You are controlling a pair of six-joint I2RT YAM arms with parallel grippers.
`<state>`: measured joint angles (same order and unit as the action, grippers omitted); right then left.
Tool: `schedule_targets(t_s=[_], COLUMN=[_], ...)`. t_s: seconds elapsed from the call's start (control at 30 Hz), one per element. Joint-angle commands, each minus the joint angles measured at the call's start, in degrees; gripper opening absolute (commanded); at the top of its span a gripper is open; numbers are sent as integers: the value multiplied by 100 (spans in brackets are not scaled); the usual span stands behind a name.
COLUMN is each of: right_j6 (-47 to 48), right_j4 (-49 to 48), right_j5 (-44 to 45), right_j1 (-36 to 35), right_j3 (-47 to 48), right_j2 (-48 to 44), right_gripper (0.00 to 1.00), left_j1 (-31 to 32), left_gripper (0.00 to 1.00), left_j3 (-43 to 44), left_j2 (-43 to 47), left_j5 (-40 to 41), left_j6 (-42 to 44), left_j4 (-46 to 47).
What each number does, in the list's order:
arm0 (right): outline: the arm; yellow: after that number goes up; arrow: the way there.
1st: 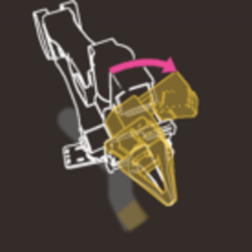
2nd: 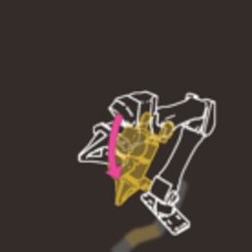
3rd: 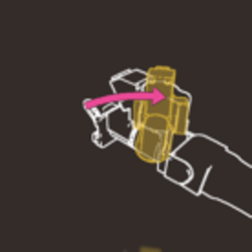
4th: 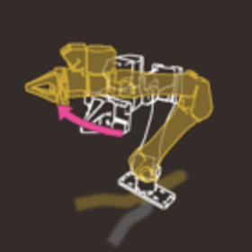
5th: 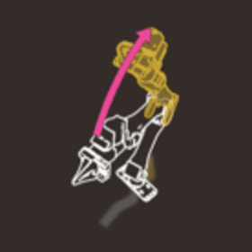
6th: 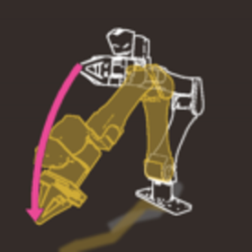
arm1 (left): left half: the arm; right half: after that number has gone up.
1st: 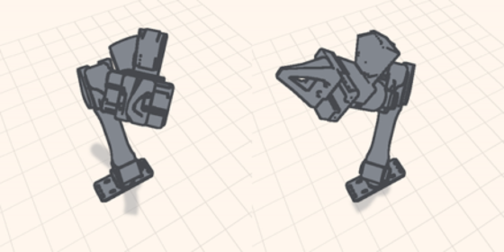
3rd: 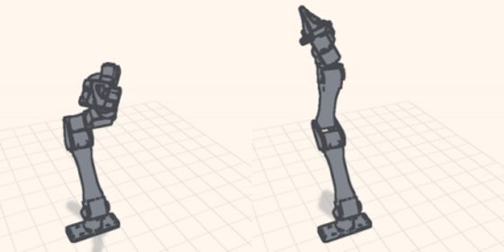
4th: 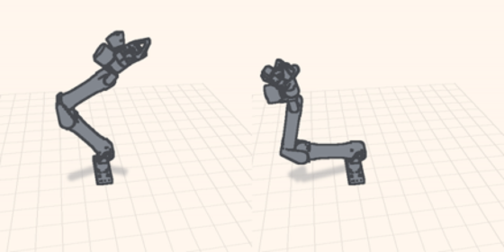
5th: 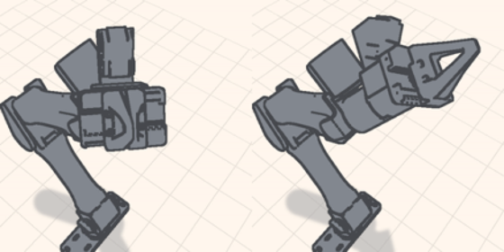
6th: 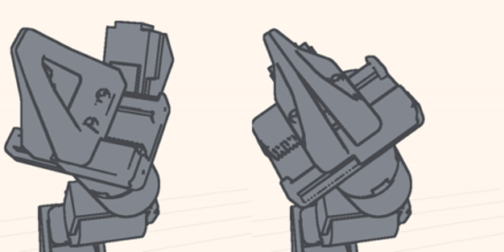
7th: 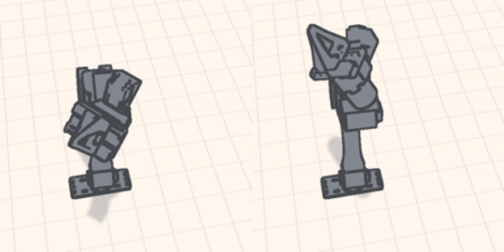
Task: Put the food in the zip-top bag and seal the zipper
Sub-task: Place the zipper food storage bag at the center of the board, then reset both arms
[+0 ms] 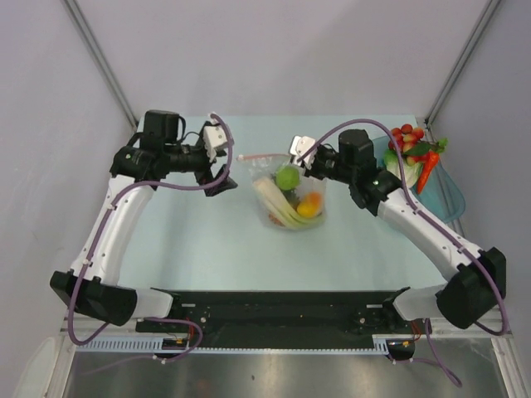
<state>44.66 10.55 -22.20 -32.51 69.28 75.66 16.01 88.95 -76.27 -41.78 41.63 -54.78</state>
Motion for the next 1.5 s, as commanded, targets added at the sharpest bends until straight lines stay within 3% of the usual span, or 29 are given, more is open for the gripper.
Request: schedule_targets(t_s=[0.0, 0.13, 0.27, 0.47, 0.6, 0.73, 0.87, 0.93, 0.97, 1.0, 1.07, 1.1, 1.17, 1.33, 1.47], right_j6=[86, 51, 51, 420, 420, 498, 456, 508, 621, 666, 274, 71, -351, -1793, -2908], right_j4=[-2177, -2811, -2734, -29, 623, 650, 1133, 1248, 1457, 1590, 1591, 1495, 1110, 441, -77], right_j5=[304, 5, -661, -1752, -1665, -1850, -1973, -2025, -2078, -2122, -2140, -2131, -1903, -1289, -1226], right_j1=[412, 579, 492, 141, -140, -439, -756, -905, -950, -976, -1029, -1029, -1012, -459, 823], right_j3=[490, 946, 1070, 930, -60, -1193, -1671, -1855, -1865, -1865, -1848, -1830, -1769, -1435, -1048], right_j2=[492, 889, 1013, 1012, 1065, 688, 362, 213, 160, 55, -199, -557, -902, -1527, -1405], right_gripper=[0, 0, 0, 0, 0, 0, 0, 11, 23, 52, 74, 93, 100, 100, 100], left_j1=[-571, -889, -1073, -1144, -1144, -1153, -1153, -1170, -1170, -1162, -1170, -1162, -1196, -1249, -1276], left_gripper=[100, 100, 100, 100, 100, 100, 100, 100, 100, 100, 100, 100, 100, 100, 100], left_j3=[237, 264, 124, -342, -536, -606, -835, -922, -932, -932, -906, -905, -932, -634, -300], left_j2=[-1, -46, -81, -2, -63, -160, -178, -230, -265, -309, -415, -424, -380, -301, -406], left_j5=[-260, -287, -208, -50, 3, -84, -199, -234, -243, -243, -156, -77, 195, 670, 969], left_j6=[-1463, -2244, -2536, -2660, -2686, -2765, -3116, -3397, -3476, -3555, -3556, -3661, -3837, -4005, -3943], left_j4=[1249, 1751, 2006, 2086, 1920, 1586, 1427, 1383, 1357, 1304, 1137, 1128, 1233, 1488, 1488])
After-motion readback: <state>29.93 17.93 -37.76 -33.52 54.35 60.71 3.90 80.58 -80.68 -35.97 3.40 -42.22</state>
